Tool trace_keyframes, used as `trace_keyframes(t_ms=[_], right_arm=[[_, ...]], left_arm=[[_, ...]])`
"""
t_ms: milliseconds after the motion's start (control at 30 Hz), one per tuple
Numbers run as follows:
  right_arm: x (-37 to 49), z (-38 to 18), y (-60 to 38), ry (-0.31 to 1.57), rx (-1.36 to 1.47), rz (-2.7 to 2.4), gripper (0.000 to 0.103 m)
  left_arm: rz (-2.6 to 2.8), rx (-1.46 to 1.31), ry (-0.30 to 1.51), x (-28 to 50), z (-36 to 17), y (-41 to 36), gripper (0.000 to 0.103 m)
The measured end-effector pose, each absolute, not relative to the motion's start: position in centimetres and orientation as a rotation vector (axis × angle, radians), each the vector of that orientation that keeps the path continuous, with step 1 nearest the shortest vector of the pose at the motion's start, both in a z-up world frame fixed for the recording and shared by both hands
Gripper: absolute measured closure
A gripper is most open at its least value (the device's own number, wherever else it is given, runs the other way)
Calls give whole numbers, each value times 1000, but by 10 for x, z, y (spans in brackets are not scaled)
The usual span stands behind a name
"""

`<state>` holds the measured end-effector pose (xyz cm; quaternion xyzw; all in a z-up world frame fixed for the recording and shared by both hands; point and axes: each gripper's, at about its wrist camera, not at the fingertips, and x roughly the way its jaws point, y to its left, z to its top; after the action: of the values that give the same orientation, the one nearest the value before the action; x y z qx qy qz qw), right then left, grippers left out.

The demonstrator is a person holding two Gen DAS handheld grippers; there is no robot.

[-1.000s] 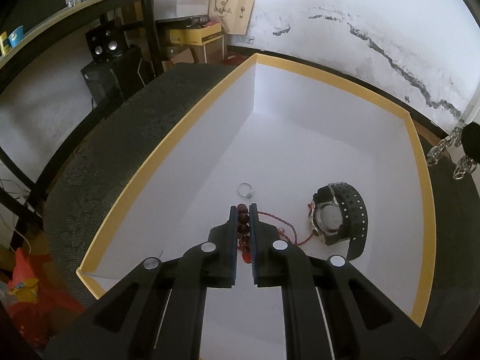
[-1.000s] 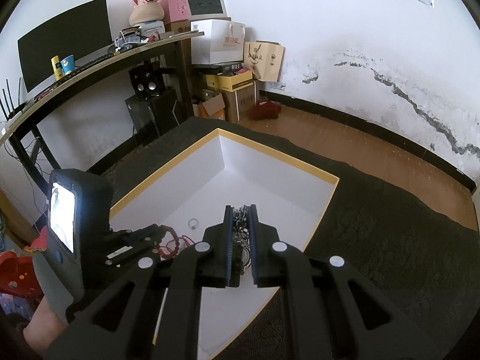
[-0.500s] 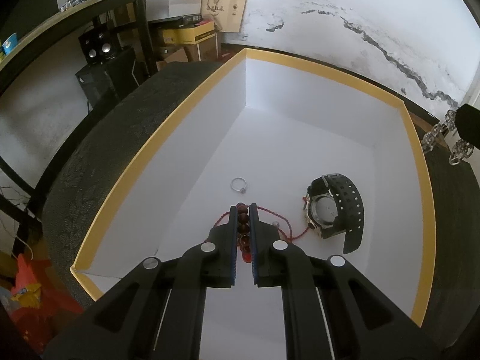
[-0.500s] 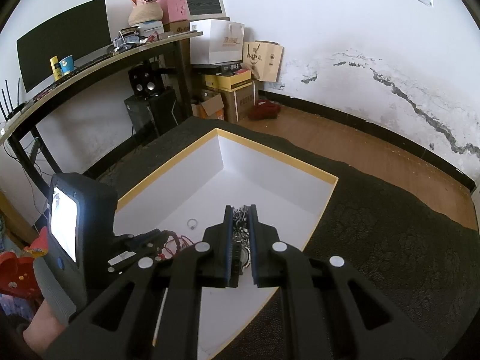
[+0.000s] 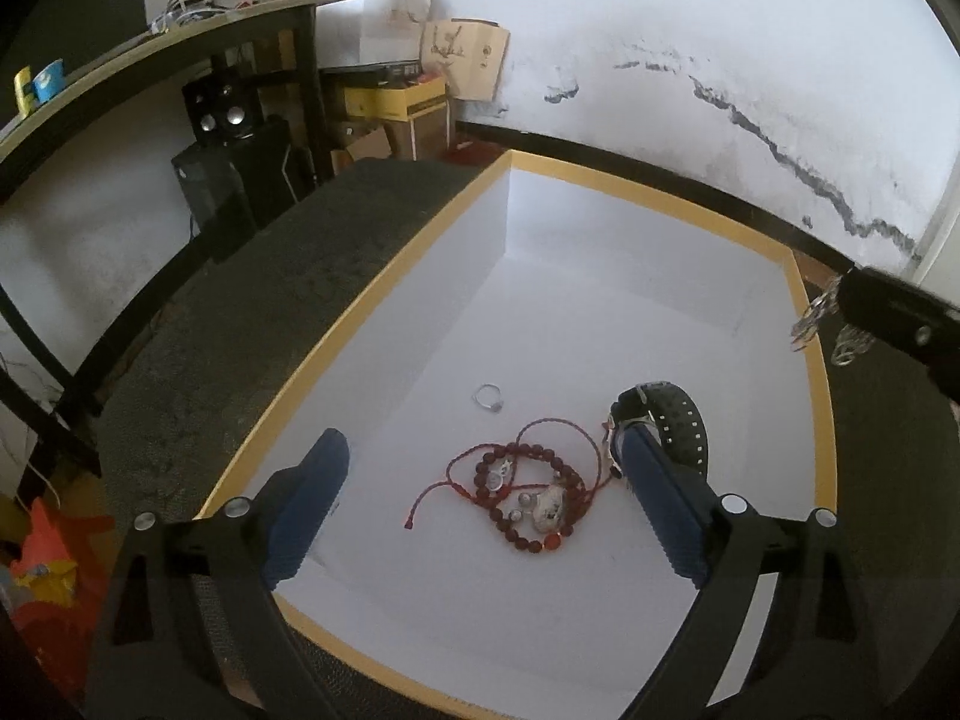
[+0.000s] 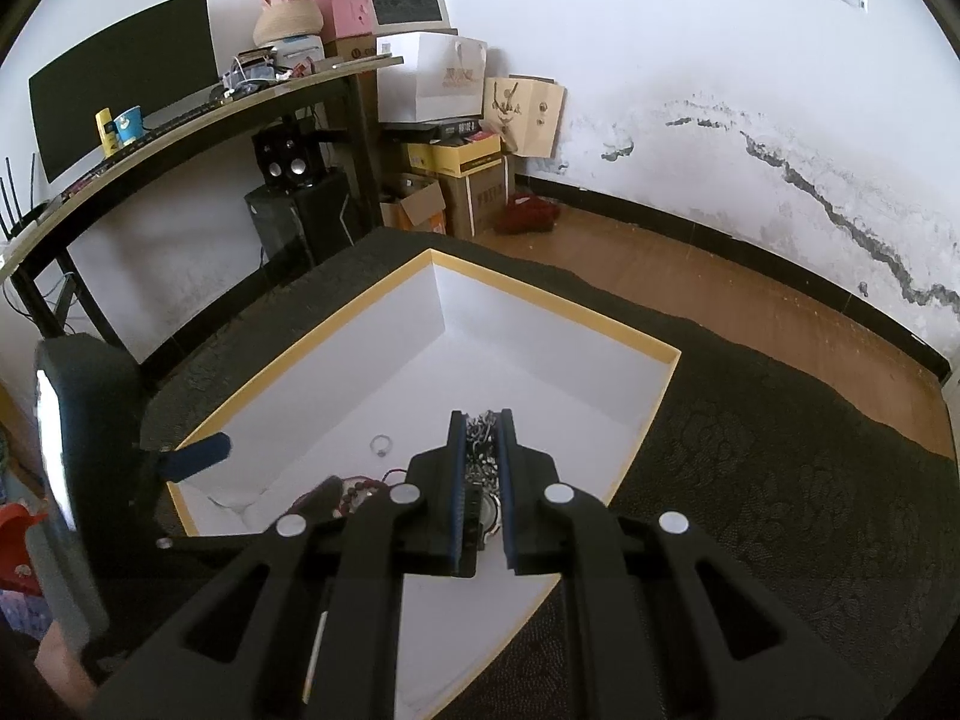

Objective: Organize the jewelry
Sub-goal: 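Open the left tool to drop the bracelet in the box while the right tool releases the chain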

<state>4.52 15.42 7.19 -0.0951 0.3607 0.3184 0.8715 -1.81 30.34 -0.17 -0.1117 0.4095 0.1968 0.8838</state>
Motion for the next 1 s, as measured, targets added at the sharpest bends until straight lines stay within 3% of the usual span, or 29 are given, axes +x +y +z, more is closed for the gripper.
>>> trace_keyframes(t_ms=[567, 933, 967, 1000], right_arm=[[68, 10, 184, 888, -322, 646, 93], [74, 1, 186, 905, -307, 656, 92], [76, 2, 185, 904, -302, 661, 91], [76, 4, 184, 902, -296, 665, 79]], left_arm=[[513, -354, 784, -41, 6, 348, 13], [537, -426, 722, -49, 14, 357, 13], [538, -428, 715, -50, 15, 357, 13], [541, -429, 707, -51, 16, 357, 13]])
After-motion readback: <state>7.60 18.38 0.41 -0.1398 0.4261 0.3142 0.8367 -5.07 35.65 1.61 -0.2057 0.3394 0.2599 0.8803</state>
